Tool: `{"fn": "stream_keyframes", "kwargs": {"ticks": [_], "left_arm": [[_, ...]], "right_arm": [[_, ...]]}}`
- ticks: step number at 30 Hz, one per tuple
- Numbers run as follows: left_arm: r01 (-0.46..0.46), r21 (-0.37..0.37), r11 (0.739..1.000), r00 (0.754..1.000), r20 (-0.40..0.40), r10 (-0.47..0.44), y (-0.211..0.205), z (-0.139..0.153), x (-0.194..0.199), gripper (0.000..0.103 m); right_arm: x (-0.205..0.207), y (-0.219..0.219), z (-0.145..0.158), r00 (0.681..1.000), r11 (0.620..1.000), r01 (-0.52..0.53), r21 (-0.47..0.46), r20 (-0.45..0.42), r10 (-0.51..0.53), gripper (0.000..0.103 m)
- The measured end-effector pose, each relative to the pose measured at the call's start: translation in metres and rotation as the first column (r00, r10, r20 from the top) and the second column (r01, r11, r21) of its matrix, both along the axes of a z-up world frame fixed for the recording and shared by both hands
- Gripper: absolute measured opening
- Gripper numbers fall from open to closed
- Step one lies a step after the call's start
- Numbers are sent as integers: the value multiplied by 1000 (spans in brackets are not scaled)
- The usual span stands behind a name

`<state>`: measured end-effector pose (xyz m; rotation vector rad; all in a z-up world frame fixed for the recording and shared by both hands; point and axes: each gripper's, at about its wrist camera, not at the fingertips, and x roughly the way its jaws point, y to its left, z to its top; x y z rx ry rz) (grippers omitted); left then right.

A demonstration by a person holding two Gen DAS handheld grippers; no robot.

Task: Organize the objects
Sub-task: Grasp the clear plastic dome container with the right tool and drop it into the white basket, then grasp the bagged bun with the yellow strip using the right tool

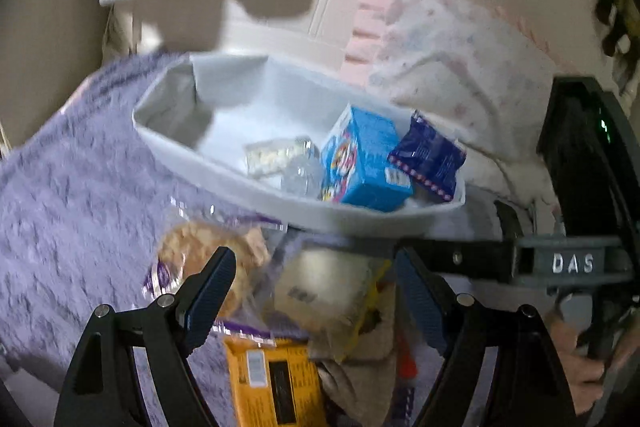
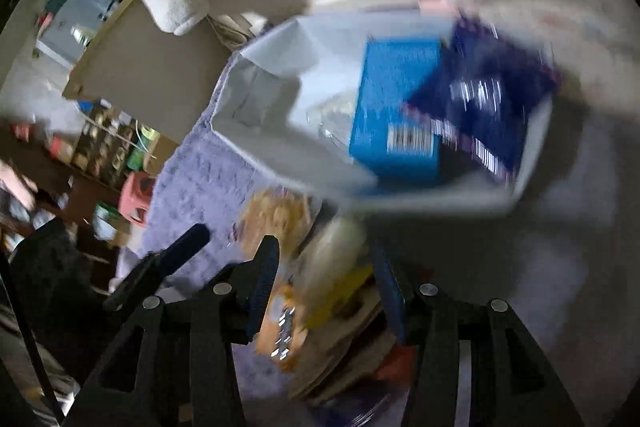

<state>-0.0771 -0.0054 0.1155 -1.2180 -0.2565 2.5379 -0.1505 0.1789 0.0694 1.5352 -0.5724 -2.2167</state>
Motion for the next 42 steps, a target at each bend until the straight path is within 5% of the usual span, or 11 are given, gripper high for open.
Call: {"fn": "stream_keyframes", "kwargs": {"ticks": [3,6,11,17,26,30,32,42], "left_arm": [[11,-29,1000,999,36,-10,9,-5,-1,81],[-41,-55,998,999,24,43,9,-6,-3,80],[-116,16,993,990,79,114,-7,-12,-9,80],[-174,131,976,982,96,162,-28,-14,-11,80],[-167,125,978,982,113,153,-27,-17,-13,79],[-185,109,977,979,112,173,-30,-18,-13,80],[-191,122,974,977,123,176,-33,-19,-14,80],[-194,61,979,981,35,192,-29,3,1,80]], "right_arm": [[1,3,-18,995,998,7,-69,101,0,49],[-5,1,-26,995,997,6,-71,105,1,48],[-15,2,-49,984,979,-3,-202,176,39,49],[-13,11,-53,975,987,79,-142,216,-47,50],[-16,-21,-56,991,999,-30,36,132,25,57],[-18,-40,-74,979,996,-93,-9,180,93,59],[-19,-40,-73,984,996,-84,-2,158,83,43],[10,-56,-31,989,990,-130,48,-61,133,36]]}}
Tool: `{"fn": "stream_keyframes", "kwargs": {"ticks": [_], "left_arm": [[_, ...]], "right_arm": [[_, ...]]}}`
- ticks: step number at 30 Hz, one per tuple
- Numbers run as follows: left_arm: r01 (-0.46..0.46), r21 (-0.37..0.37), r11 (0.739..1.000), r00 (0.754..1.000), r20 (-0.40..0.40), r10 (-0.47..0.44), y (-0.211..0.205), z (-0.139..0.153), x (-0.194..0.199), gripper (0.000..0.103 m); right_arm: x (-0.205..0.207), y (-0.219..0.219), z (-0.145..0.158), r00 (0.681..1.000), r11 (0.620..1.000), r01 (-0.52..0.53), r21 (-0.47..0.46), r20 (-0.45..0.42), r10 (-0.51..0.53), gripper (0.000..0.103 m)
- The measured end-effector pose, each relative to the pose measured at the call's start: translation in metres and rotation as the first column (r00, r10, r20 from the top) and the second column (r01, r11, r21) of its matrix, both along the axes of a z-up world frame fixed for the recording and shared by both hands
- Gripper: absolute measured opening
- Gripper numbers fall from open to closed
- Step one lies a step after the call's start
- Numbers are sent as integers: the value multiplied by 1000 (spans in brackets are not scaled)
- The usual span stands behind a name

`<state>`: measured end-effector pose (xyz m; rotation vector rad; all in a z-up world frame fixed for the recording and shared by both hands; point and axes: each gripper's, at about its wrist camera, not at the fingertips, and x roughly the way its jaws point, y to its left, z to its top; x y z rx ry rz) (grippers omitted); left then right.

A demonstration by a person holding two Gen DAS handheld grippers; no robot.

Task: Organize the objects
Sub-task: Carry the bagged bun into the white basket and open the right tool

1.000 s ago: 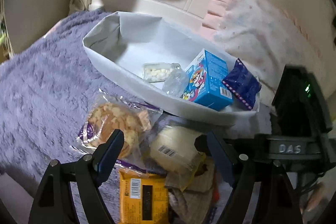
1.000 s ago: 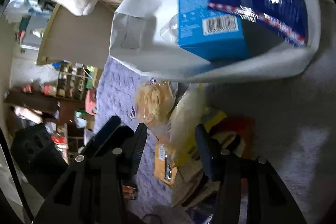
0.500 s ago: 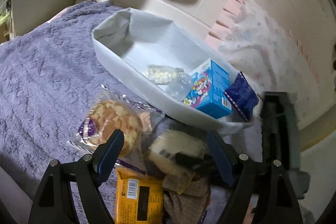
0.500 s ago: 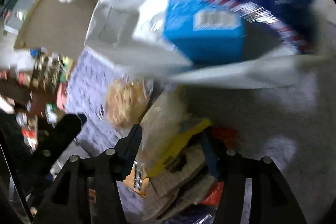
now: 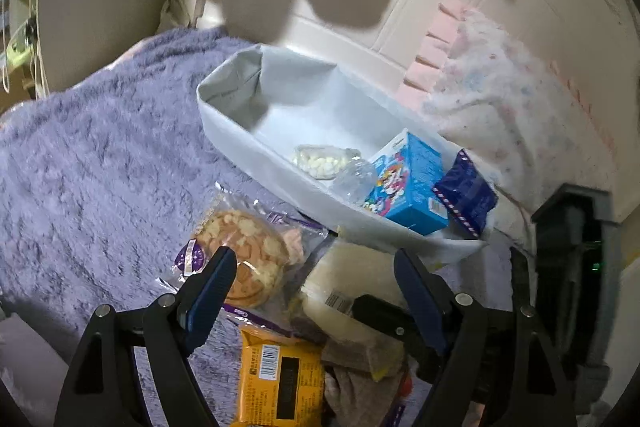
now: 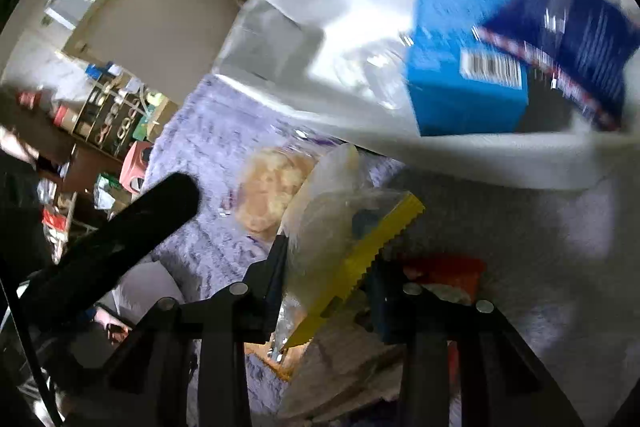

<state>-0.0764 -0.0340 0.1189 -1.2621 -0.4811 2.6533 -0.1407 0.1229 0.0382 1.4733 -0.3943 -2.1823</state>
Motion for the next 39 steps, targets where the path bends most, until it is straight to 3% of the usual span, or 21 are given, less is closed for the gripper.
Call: {"fn": "stream_keyframes", "kwargs": {"ticks": [6,10,19,23,27,29,32,35,39], "left_arm": [[66,33,997,992,-110,-62,2,28,21,81],[79,41,996,980,-188,-70,2,44,35,81],[91,3,996,973,-215,-88,8,54,41,81],[106,-26,994,970,-219,-109,16,48,34,81],[106,-36,994,953,-280,-112,25,44,18,81],[100,-17,995,955,-278,-101,27,39,9,80],[83,-45,996,964,-251,-92,33,21,-5,78],[60,-62,996,971,-230,-73,35,6,-15,62],[74,-21,997,977,-198,-77,35,-14,-24,48]], "right_arm": [[16,7,34,996,998,-35,-56,-82,30,36],[30,29,56,983,997,-32,-69,-183,19,36],[43,46,98,948,983,-30,-182,-317,-30,36],[29,61,94,946,965,-29,-262,-319,-59,36],[16,67,87,928,950,0,-313,-355,-117,36],[5,61,84,918,951,23,-309,-370,-142,36],[-11,53,79,895,956,70,-285,-405,-186,36],[-25,47,72,874,963,106,-249,-438,-209,36],[-50,44,49,904,963,105,-249,-379,-196,37]]}}
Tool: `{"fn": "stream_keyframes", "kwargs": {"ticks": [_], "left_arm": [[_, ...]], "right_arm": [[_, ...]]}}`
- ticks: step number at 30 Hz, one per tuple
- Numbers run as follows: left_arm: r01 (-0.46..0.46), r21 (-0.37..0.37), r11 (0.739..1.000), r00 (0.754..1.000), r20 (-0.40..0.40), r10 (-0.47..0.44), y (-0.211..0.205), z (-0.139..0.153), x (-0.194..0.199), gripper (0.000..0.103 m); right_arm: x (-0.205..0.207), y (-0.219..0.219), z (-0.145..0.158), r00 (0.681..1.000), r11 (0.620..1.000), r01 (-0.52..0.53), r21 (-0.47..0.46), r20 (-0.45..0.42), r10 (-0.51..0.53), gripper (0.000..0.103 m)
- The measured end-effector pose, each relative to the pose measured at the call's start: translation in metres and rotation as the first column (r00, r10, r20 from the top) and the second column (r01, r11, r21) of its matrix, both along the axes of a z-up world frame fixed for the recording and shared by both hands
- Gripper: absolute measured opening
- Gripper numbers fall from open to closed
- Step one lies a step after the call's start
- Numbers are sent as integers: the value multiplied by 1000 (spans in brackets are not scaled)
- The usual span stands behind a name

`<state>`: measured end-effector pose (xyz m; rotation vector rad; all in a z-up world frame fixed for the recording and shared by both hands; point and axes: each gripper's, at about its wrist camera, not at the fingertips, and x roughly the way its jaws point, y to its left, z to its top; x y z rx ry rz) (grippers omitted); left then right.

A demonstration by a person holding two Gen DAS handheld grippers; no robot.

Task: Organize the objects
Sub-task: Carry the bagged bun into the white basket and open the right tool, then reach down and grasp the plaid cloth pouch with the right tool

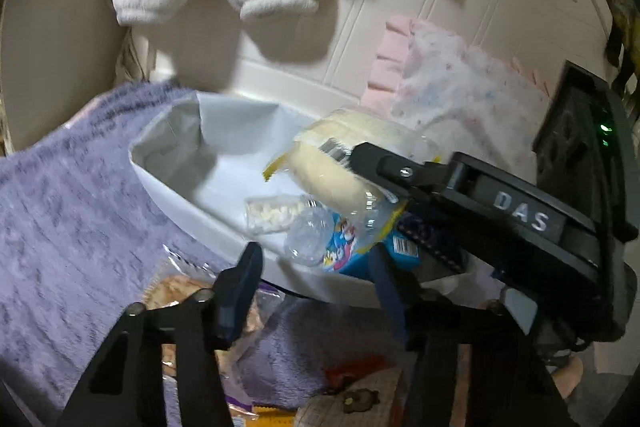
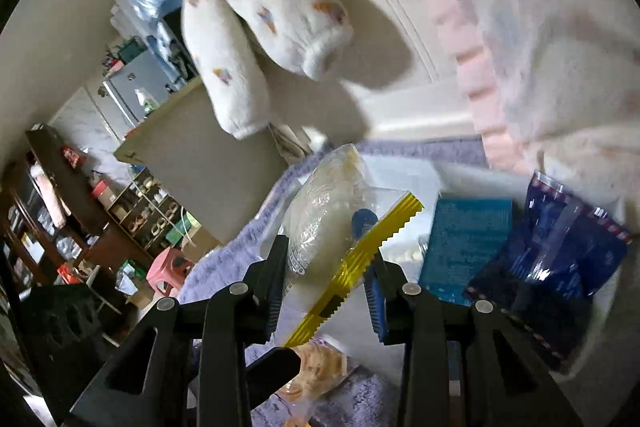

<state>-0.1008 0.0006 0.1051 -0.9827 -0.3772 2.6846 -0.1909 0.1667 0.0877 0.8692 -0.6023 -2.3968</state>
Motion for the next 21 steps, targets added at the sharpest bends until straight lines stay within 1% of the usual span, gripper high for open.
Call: {"fn": "stream_keyframes", "kwargs": {"ticks": [1,3,5,6,8,9,10,12,13,15,16,18,19,20,21], "left_arm": [[1,-2,1000,1000,2,-1,1,-4,-1,46],[-6,-18,1000,1000,-8,6,3,-6,0,43],[-25,-51,998,999,-26,23,5,-6,2,43],[-39,-61,997,999,-38,37,5,-5,4,43],[-55,-66,996,997,-53,52,6,-2,7,43],[-61,-71,996,997,-59,57,6,-1,8,42],[-69,-77,995,995,-72,64,7,2,11,39],[-110,-122,986,989,-107,98,12,6,17,38],[-135,-145,980,984,-139,114,16,9,22,38],[-150,-149,977,973,-196,119,23,14,31,38],[-156,-142,978,968,-218,123,24,16,34,40],[-154,-130,980,952,-284,112,27,19,44,48],[-159,-141,977,945,-308,109,29,21,47,54],[-170,-163,972,939,-327,110,30,22,50,59],[-184,-189,965,935,-336,113,31,23,52,59]], "right_arm": [[-4,-1,-4,1000,1000,-1,9,15,1,38],[-9,-4,-10,1000,999,-8,35,29,7,43],[-8,-3,-11,1000,1000,-8,28,11,8,47],[-4,0,-8,1000,1000,0,23,-14,0,48],[4,3,0,997,1000,8,24,-73,-7,59],[11,4,7,993,999,15,32,-115,-11,61],[16,4,12,989,999,24,45,-148,-17,63],[27,3,21,980,997,29,68,-200,-15,64],[30,2,24,978,997,20,74,-209,-4,65],[35,2,27,979,997,-15,78,-203,30,65],[37,2,27,979,997,-33,76,-197,48,65],[42,1,24,981,995,-60,79,-181,74,65],[45,1,22,981,993,-78,89,-173,93,65],[48,0,20,980,991,-90,98,-168,106,65],[53,-1,17,979,989,-102,110,-166,119,65]]}}
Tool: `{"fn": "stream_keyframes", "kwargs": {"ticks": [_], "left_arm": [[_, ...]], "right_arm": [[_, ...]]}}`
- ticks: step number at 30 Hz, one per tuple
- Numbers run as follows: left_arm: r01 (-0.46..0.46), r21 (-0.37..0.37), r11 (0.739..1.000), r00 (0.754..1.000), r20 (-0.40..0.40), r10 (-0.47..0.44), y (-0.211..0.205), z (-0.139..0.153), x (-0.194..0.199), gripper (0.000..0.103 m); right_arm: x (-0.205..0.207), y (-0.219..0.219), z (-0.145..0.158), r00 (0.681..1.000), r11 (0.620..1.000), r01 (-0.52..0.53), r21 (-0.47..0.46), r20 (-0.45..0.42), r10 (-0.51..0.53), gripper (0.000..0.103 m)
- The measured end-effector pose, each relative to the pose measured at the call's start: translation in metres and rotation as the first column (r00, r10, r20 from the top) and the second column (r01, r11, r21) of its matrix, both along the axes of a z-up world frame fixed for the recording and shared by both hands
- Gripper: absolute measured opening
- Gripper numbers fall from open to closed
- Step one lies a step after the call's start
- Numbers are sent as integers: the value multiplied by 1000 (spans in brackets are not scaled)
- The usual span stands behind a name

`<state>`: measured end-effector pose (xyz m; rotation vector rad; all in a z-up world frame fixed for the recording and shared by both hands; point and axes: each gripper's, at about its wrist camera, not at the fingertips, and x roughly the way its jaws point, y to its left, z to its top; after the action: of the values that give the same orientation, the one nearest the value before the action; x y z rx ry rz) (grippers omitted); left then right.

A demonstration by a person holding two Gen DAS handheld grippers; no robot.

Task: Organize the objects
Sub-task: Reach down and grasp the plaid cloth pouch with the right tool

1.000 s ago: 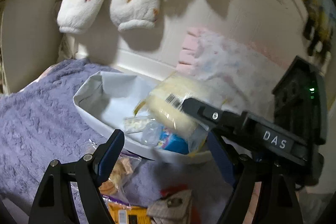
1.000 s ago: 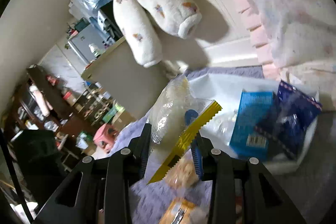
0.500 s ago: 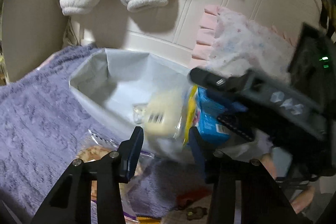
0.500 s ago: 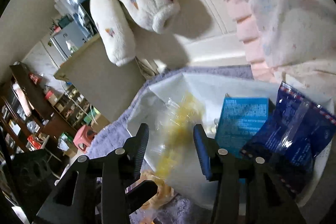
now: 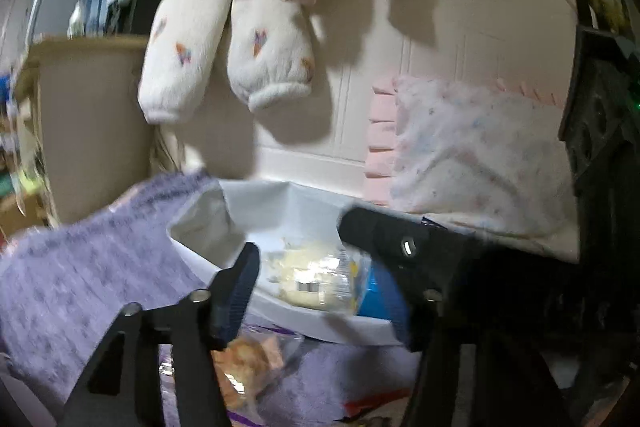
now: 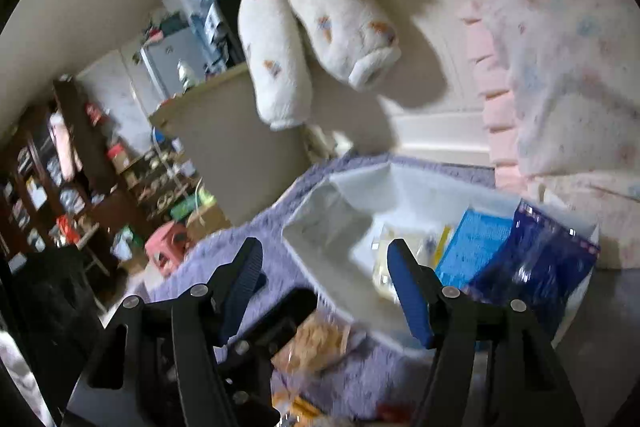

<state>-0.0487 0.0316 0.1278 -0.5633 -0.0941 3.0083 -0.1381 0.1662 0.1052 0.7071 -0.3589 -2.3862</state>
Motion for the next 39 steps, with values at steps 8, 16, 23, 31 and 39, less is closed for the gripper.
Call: {"fn": "stream_keyframes", "kwargs": {"ticks": [8,16,23,31,39], "left_arm": [[44,94,995,978,200,-62,-18,-19,1,59],[6,57,998,934,357,-26,-28,-51,55,58],[153,-28,988,918,375,-131,0,-75,76,53],[199,-25,980,907,383,-175,-29,-74,116,13],[219,18,976,826,529,-195,-38,-119,116,9]], "right_arm": [[30,6,-7,993,995,-81,49,85,77,65],[67,-14,-32,976,945,-213,247,109,191,65],[84,-20,-66,958,913,-267,308,190,216,65],[99,-4,-57,965,909,-247,336,171,199,64],[89,-12,-91,732,823,-512,246,626,269,28]]}}
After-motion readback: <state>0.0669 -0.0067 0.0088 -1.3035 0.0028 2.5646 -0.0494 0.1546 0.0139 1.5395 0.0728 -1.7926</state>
